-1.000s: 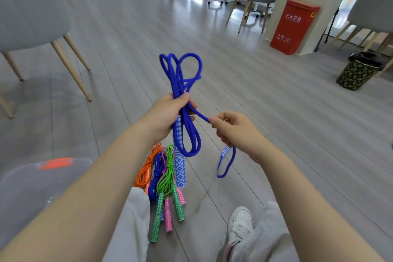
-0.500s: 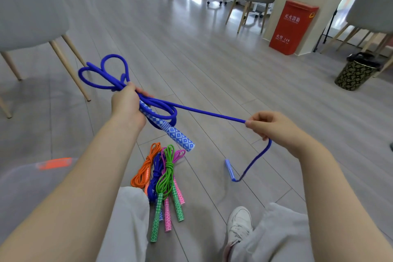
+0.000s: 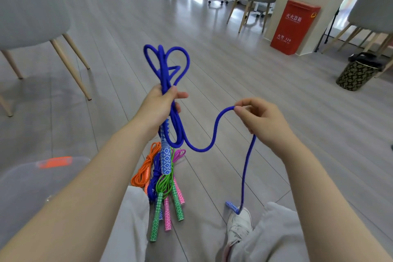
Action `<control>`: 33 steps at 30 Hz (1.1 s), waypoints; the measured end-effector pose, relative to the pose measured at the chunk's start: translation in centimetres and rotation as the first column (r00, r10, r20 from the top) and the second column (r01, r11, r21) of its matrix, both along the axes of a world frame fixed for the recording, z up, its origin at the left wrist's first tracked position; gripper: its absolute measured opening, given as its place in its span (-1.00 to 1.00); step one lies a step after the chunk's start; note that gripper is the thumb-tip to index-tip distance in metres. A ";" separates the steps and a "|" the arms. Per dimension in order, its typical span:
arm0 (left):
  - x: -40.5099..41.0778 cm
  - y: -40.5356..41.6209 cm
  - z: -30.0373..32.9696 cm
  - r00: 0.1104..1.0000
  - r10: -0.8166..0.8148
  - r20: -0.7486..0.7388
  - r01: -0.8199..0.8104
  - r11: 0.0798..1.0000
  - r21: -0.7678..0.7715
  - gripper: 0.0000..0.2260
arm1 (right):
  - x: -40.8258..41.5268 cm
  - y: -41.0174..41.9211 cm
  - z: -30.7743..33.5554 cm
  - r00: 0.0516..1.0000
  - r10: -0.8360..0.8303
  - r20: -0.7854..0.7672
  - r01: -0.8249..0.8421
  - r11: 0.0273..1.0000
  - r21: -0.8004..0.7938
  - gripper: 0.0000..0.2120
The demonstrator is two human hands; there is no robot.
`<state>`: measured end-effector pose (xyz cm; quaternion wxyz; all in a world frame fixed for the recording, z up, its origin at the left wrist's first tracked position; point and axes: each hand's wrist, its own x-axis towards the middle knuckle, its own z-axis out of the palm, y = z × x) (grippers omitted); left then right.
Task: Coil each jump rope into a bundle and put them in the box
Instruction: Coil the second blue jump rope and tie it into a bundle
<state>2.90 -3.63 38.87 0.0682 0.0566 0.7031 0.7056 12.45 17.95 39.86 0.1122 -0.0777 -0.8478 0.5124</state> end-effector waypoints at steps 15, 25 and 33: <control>2.3 1.3 0.4 0.941 -0.332 0.057 0.336 0.938 -0.087 -0.83 | -1.2 -5.3 -0.4 0.992 0.082 -0.093 -0.062 0.977 0.204 -0.77; 2.4 1.7 -0.4 0.899 -0.425 0.102 0.433 0.898 -0.077 -0.82 | -1.5 -5.3 -1.1 0.983 0.042 -0.178 0.000 0.973 0.230 -0.91; 2.5 1.7 -0.2 0.885 -0.457 0.089 0.463 0.884 -0.062 -0.87 | -1.5 -5.2 -1.2 0.979 -0.002 -0.202 0.073 0.936 0.345 -0.79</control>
